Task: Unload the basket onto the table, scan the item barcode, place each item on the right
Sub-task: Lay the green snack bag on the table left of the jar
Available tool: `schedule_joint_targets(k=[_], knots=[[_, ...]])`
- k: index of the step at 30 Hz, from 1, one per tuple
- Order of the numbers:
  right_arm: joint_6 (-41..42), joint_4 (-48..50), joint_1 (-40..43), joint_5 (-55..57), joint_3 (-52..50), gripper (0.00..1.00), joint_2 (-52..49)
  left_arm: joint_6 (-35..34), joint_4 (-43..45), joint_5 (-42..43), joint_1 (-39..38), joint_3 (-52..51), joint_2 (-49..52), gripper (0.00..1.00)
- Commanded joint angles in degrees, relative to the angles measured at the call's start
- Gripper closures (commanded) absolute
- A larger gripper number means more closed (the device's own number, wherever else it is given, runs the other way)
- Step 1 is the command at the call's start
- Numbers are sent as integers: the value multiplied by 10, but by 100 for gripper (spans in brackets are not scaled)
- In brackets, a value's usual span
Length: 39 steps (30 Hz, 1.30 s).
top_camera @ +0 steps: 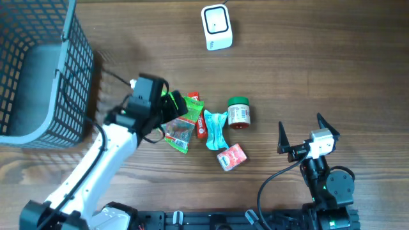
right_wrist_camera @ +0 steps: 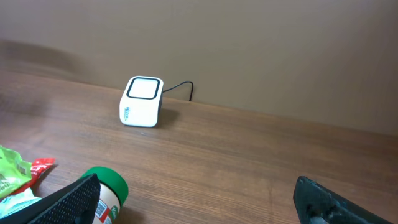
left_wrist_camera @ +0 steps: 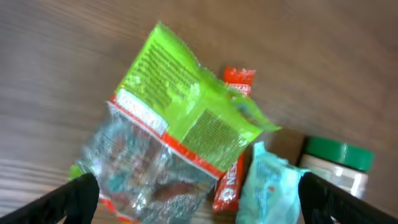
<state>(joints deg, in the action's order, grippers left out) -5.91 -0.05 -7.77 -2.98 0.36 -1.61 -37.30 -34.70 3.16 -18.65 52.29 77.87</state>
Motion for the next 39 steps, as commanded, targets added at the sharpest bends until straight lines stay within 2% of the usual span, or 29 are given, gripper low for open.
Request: schedule_joint_targets(k=[1,4,6,11,13,14,17,18,19,22,23,28,29,30,32,35,39], knots=[[-5,1,1,-5,-1,0,3,71,-48,-37,33,75,-10,0],[-5,1,1,-5,-1,0,3,75,-42,-37,60,81,-9,0],[-5,1,1,-5,-1,0,3,106,-45,-37,70,81,-9,0],[-5,1,1,-5,-1,0,3,114,-117,-36,69,79,-8,1],[-5,1,1,-5,-1,0,3,114,-141,-37,69,75,6,19],[-5,1,1,-5,-1,0,3,114,-144,-33,66,70,16,32],[-5,1,1,-5,-1,0,3,114,-133,-26,48,45,42,47],[-5,1,1,-5,-1,0,3,114,-123,-26,40,37,55,63],[-5,1,1,-5,-1,0,3,114,-121,-16,29,36,67,96],[-5,1,1,-5,-1,0,3,114,-111,52,-5,36,80,96],[-34,2,1,5,-1,0,3,114,-106,52,-11,36,80,96],[-53,2,1,3,-1,0,3,114,-54,35,-11,36,80,96],[-52,2,1,3,-1,0,3,114,-30,32,-9,36,80,87],[-45,1,1,-9,-1,1,3,114,-10,32,-9,36,80,68],[23,3,1,-31,-1,0,2,114,18,32,-9,36,80,0],[122,4,1,-30,-1,0,-11,114,15,32,-9,36,80,0],[166,-12,1,-31,29,0,-48,114,15,32,-10,36,80,0]])
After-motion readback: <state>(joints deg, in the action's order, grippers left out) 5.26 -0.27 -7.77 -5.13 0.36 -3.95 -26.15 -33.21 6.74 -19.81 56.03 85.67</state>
